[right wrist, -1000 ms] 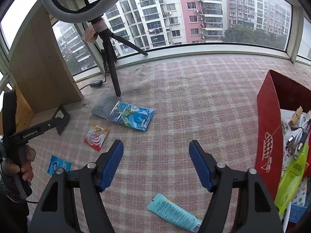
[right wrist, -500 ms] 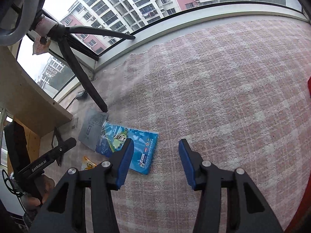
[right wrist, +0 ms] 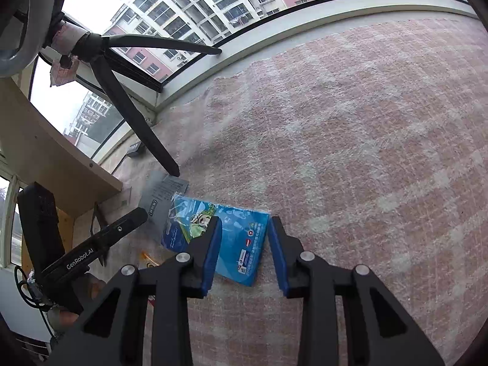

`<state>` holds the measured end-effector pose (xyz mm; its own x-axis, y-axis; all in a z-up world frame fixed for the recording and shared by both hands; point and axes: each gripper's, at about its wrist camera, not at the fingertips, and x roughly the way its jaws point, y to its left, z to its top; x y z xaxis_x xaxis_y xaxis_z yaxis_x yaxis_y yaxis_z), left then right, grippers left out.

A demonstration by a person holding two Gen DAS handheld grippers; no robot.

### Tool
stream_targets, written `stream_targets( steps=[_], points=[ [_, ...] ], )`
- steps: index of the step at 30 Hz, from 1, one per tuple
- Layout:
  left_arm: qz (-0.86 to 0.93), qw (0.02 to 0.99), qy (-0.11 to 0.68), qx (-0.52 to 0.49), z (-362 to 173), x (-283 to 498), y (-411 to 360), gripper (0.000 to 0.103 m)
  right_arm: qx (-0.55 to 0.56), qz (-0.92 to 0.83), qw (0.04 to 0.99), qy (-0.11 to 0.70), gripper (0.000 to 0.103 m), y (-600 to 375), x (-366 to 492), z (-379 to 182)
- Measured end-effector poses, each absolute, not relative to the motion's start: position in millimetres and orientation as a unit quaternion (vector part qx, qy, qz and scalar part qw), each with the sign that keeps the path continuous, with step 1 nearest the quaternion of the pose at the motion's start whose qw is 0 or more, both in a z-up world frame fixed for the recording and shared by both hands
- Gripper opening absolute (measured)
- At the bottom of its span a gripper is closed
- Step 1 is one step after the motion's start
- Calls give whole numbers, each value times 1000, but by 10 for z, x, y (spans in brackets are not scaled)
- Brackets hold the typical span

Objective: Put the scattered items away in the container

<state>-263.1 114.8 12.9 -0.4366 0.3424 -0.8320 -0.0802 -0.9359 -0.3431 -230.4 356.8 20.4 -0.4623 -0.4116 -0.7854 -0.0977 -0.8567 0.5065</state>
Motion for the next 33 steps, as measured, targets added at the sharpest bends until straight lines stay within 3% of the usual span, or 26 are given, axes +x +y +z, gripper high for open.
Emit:
stream_targets(
  steps=[1, 3, 6, 8, 16, 20, 21, 23, 26, 28, 33],
  points=[
    [837, 127, -128, -516, 130, -2628, 1159, 33, 508, -816, 92, -261, 23, 3589, -2295, 187],
    [833, 135, -134, -519, 123, -2616, 1173, 27, 512, -799, 100, -297, 3, 3632, -2279, 107],
    [836, 133, -132, -515, 128, -2560, 1176, 16, 507, -797, 109, -309, 3, 3585, -2233, 64],
    [839, 131, -138, -509, 144, -2527, 1144, 1, 506, -797, 117, -310, 2, 3537, -2220, 79],
    [844, 133, -137, -501, 192, -2446, 1102, 0, 497, -814, 126, -275, 1, 3367, -2239, 224],
    [843, 144, -141, -498, 225, -2430, 1090, 0, 516, -817, 120, -228, 13, 3308, -2271, 241],
    [842, 147, -145, -498, 229, -2451, 1091, 0, 517, -819, 123, -217, 22, 3287, -2262, 257],
    [839, 152, -152, -499, 234, -2463, 1089, 0, 515, -828, 129, -183, 30, 3214, -2227, 311],
    [834, 163, -167, -499, 240, -2458, 1078, 0, 508, -841, 139, -125, 31, 3066, -2168, 404],
    [832, 173, -177, -497, 276, -2430, 1070, 0, 503, -848, 146, -85, 46, 2924, -2153, 452],
    [826, 195, -195, -491, 395, -2384, 1081, 0, 494, -853, 166, -22, 51, 2635, -2118, 496]
  ],
)
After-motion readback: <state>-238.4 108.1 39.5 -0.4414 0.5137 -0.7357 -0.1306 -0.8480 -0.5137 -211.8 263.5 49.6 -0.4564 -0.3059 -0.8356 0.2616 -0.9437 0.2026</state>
